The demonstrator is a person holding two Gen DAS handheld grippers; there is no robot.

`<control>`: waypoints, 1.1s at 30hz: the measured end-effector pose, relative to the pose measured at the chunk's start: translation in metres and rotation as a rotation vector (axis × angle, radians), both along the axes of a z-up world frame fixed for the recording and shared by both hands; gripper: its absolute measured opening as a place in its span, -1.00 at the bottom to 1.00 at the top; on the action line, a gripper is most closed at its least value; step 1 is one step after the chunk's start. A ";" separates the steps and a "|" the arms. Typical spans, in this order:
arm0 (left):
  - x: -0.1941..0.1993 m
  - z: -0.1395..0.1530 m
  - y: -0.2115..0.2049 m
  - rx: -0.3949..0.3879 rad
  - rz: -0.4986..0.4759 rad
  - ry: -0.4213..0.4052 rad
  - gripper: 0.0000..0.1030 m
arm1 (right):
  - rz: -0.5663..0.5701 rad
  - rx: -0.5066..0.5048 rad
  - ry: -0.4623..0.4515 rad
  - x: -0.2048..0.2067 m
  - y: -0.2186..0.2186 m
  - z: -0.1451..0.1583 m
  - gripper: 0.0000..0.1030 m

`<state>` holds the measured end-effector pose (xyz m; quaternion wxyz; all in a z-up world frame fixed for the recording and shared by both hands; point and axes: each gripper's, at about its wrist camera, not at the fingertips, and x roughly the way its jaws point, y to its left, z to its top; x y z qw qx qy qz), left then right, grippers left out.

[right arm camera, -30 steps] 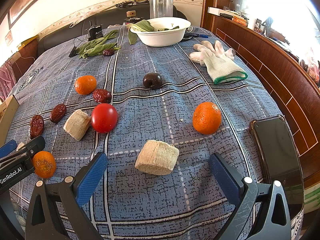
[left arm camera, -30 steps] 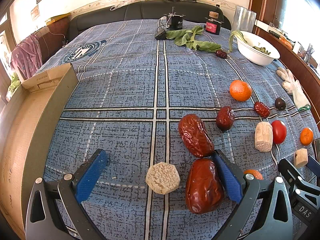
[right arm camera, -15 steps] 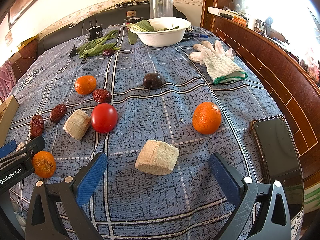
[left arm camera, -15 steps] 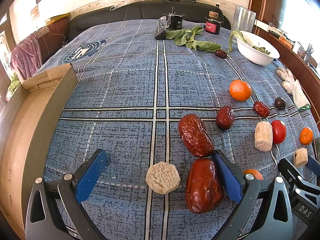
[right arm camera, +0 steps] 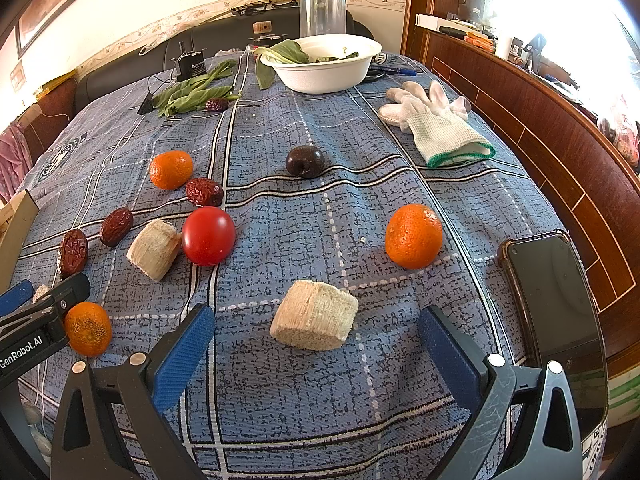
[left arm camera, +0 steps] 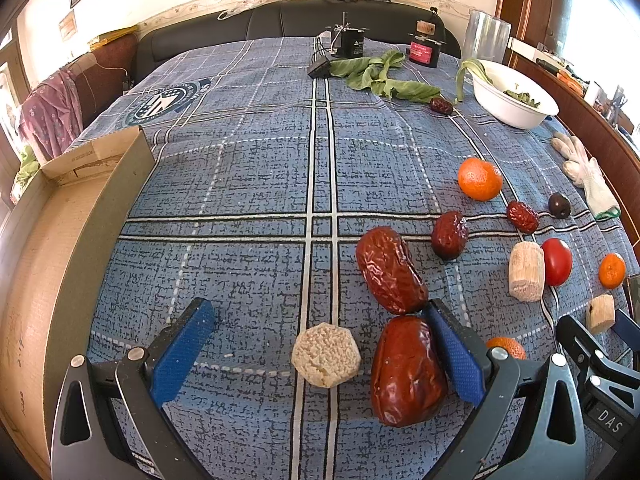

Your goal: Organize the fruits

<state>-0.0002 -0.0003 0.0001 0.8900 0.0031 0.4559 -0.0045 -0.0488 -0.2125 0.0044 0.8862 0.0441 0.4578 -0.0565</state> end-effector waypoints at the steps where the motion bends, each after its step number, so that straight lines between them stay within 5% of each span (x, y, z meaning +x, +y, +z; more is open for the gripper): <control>1: 0.000 0.000 0.000 0.000 -0.003 0.004 1.00 | 0.000 0.000 0.000 0.000 0.000 0.000 0.99; 19: 0.002 0.000 -0.001 0.001 -0.084 0.069 1.00 | 0.000 0.000 0.000 0.000 0.000 0.000 0.99; 23: -0.004 0.006 0.007 -0.050 -0.082 0.064 1.00 | 0.000 0.000 0.000 0.000 0.000 0.000 0.99; 33: -0.066 0.092 0.051 -0.107 -0.043 -0.226 1.00 | 0.000 0.000 0.000 0.000 0.000 0.000 0.99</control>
